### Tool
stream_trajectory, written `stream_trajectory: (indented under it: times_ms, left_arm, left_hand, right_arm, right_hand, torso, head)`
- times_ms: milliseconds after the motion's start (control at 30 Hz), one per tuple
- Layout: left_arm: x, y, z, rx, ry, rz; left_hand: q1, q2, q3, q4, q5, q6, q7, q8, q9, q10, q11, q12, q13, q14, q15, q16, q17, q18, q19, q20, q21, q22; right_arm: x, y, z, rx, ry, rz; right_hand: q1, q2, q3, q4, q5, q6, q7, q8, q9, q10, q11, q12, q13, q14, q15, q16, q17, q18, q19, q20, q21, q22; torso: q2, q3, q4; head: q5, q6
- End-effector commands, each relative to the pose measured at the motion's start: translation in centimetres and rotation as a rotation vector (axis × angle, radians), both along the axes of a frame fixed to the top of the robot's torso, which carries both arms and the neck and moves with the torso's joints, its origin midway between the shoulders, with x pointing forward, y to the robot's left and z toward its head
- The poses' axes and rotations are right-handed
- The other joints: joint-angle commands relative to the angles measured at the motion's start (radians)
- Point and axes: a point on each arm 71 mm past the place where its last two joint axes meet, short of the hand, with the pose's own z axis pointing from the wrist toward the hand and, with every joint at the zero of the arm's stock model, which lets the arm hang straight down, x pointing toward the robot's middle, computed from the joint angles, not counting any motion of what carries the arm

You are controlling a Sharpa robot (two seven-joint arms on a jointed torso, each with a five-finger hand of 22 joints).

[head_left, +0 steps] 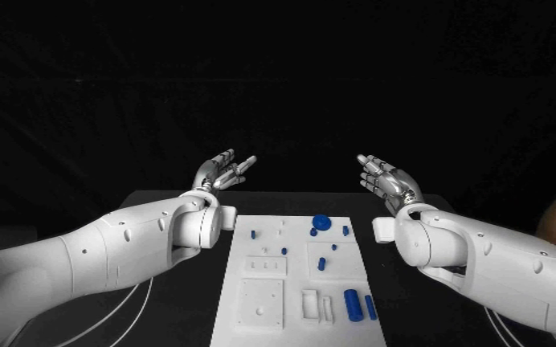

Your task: Assemble the parts on the task board

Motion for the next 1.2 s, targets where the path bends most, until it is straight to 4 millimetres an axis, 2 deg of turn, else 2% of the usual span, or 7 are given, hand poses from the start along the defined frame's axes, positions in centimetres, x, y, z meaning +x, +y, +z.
stream_trajectory:
  times_ms: [33,467,500,600,633,767,1200]
  left_arm:
    - [1.4,-0.1,0.4,-0.013,0.044,-0.116]
    - [3.0,0.6,1.4,0.015,0.047,-0.131]
    - [2.8,0.8,1.6,0.008,0.044,-0.151]
    - [2.6,0.9,1.6,0.013,0.039,-0.157]
    - [2.5,1.1,1.6,0.016,0.037,-0.162]
    - [2.2,1.2,1.9,0.024,0.031,-0.179]
    - [1.2,1.1,3.6,0.006,0.011,-0.237]
  left_hand:
    - [0.048,-0.003,0.005,0.011,0.007,0.018,0.004,0.005,0.002,0.019,0.003,0.005,0.002,0.019,0.006,0.006,0.003,0.024,0.029,0.008,0.008,0.003]
    - [0.038,0.033,-0.005,-0.032,0.005,0.062,0.025,0.008,0.005,0.097,0.024,0.01,0.007,0.101,0.002,0.012,0.007,0.032,0.083,0.007,0.016,0.008]
    - [0.04,0.049,-0.011,-0.048,0.006,0.09,0.034,0.01,0.007,0.169,0.036,0.014,0.01,0.154,0.003,0.016,0.01,0.037,0.105,0.007,0.021,0.011]
    - [0.057,0.092,-0.039,-0.11,0.01,0.292,0.059,0.024,0.018,0.392,0.053,0.023,0.02,0.386,0.025,0.033,0.02,0.035,0.171,-0.026,0.052,0.019]
    - [0.067,0.107,-0.05,-0.134,0.016,0.377,0.058,0.033,0.023,0.463,0.053,0.025,0.023,0.5,0.018,0.038,0.027,0.019,0.199,-0.047,0.067,0.022]
    - [0.092,0.141,-0.068,-0.174,0.02,0.578,0.05,0.051,0.032,0.71,0.037,0.032,0.032,0.629,-0.003,0.032,0.031,-0.037,0.284,-0.117,0.113,0.029]
    - [0.11,0.161,-0.062,-0.217,0.027,0.658,0.044,0.042,0.036,0.75,0.026,0.037,0.032,0.655,-0.013,0.035,0.034,-0.055,0.304,-0.139,0.126,0.017]
  right_arm:
    - [1.0,0.3,-0.1,0.011,0.075,0.205]
    - [2.8,-1.2,0.2,-0.014,0.13,0.302]
    - [3.2,-2.0,0.7,-0.332,0.001,0.26]
    - [3.3,-1.8,0.8,-0.468,-0.06,0.282]
    - [3.4,-1.8,0.9,-0.528,-0.087,0.294]
    - [3.5,-1.3,1.1,-0.671,-0.153,0.336]
    - [3.2,1.9,2.3,-1.084,-0.335,0.497]
  right_hand:
    - [0.08,-0.007,0.0,-0.034,0.007,0.023,0.089,0.005,0.003,0.024,0.006,0.005,0.003,0.026,0.006,0.007,0.003,0.012,0.019,0.01,0.007,0.003]
    - [0.244,-0.077,0.076,-0.19,-0.014,0.268,0.07,0.02,0.016,0.31,-0.022,0.018,0.016,0.306,-0.016,0.021,0.016,0.023,0.213,-0.023,0.051,0.018]
    - [0.25,-0.082,0.083,-0.198,-0.005,0.324,0.064,0.025,0.019,0.376,-0.032,0.021,0.019,0.391,-0.026,0.026,0.02,0.026,0.257,-0.03,0.063,0.022]
    - [0.262,-0.098,0.118,-0.214,0.022,0.477,0.043,0.027,0.025,0.567,-0.059,0.028,0.027,0.622,-0.059,0.033,0.031,0.019,0.435,-0.061,0.106,0.032]
    - [0.271,-0.108,0.168,-0.217,0.025,0.654,0.029,0.038,0.036,0.692,-0.081,0.029,0.03,0.696,-0.087,0.036,0.034,0.015,0.536,-0.087,0.134,0.038]
    - [0.283,-0.126,0.276,-0.219,-0.005,0.731,0.015,0.04,0.039,0.755,-0.104,0.033,0.03,0.78,-0.124,0.04,0.038,0.007,0.607,-0.126,0.154,0.039]
    - [0.316,-0.176,0.291,-0.212,-0.05,0.825,-0.011,0.037,0.037,0.862,-0.161,0.033,0.03,1.144,-0.254,0.239,0.185,0.04,0.92,-0.271,0.416,0.168]
  torso:
    - [0.0,-0.0001,-0.0006]
    - [0.0,-0.0001,-0.0006]
    - [0.003,-0.0004,-0.0007]
    - [0.003,-0.001,-0.0013]
    - [0.006,-0.0016,-0.0015]
    - [0.017,-0.0035,-0.0003]
    - [0.061,-0.0126,0.0079]
  head:
    - [0.0,0.0]
    - [0.0,0.0]
    - [0.0,-0.039]
    - [-0.001,-0.048]
    - [0.0,-0.05]
    - [-0.001,-0.054]
    - [-0.01,-0.05]
